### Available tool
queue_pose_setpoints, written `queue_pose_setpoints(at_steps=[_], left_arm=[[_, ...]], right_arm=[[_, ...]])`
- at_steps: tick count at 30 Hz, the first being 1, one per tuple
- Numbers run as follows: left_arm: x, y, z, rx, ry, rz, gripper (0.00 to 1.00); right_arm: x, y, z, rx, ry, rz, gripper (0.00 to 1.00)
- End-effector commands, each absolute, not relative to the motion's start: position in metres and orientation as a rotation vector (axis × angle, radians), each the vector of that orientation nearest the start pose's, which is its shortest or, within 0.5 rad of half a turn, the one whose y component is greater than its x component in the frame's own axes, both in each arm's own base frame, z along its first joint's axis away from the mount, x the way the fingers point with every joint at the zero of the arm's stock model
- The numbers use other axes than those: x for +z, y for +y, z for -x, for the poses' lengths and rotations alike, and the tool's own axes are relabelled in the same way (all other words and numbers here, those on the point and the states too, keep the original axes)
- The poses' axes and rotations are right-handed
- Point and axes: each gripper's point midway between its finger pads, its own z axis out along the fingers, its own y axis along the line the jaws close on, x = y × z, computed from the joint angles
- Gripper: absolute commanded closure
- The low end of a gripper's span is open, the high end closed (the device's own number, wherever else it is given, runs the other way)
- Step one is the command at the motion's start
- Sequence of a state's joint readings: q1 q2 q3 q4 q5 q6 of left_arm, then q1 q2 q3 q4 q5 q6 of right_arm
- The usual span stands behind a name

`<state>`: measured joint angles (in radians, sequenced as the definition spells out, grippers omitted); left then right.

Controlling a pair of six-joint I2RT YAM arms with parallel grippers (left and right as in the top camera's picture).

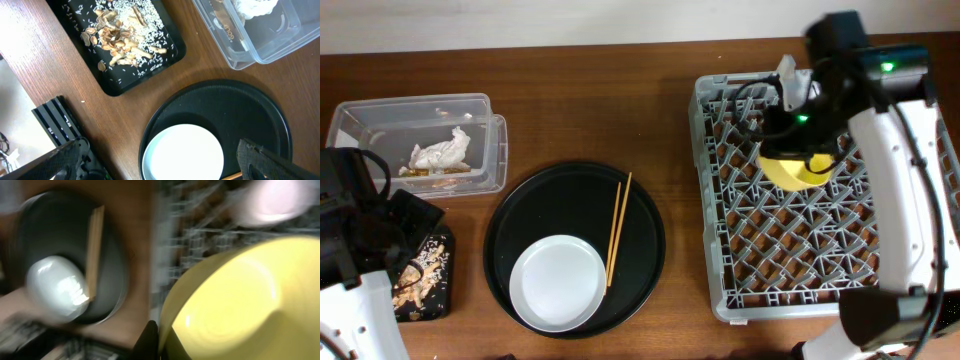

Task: Sort waste into correct bins and load items into the dishwasher rack
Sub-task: 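Carry the yellow saucer to the rack and lower it in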

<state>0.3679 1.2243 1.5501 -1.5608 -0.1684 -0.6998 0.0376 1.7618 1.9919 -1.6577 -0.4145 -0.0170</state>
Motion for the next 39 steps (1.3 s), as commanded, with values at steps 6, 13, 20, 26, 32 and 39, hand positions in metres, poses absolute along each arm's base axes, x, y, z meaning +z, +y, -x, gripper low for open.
queue_pose_setpoints(at_steps=[6, 13, 20, 26, 32, 39], left_arm=[[0.268, 0.109, -0.197, 0.161, 2.369, 1.45, 0.01], [0.268, 0.109, -0.197, 0.161, 2.369, 1.45, 0.01], [0.268, 0.109, -0.197, 0.161, 2.369, 1.45, 0.01], [0.268, 0.109, -0.197, 0.161, 2.369, 1.45, 0.01], [0.268, 0.109, -0.197, 0.161, 2.369, 1.45, 0.01], [0.268, 0.109, -0.197, 0.161, 2.369, 1.45, 0.01]], right_arm=[[0.28, 0.078, -0.325, 1.659, 2.194, 0.2, 0.96], [0.241, 0.063, -0.327, 1.754, 2.003, 0.069, 0.96], [0.204, 0.061, -0.333, 1.869, 2.01, -0.093, 0.96], [0.177, 0.057, -0.339, 1.921, 2.049, -0.186, 0.96], [0.169, 0.036, -0.337, 1.858, 2.088, -0.228, 0.91], [0.159, -0.008, -0.326, 1.743, 2.145, -0.343, 0.69]])
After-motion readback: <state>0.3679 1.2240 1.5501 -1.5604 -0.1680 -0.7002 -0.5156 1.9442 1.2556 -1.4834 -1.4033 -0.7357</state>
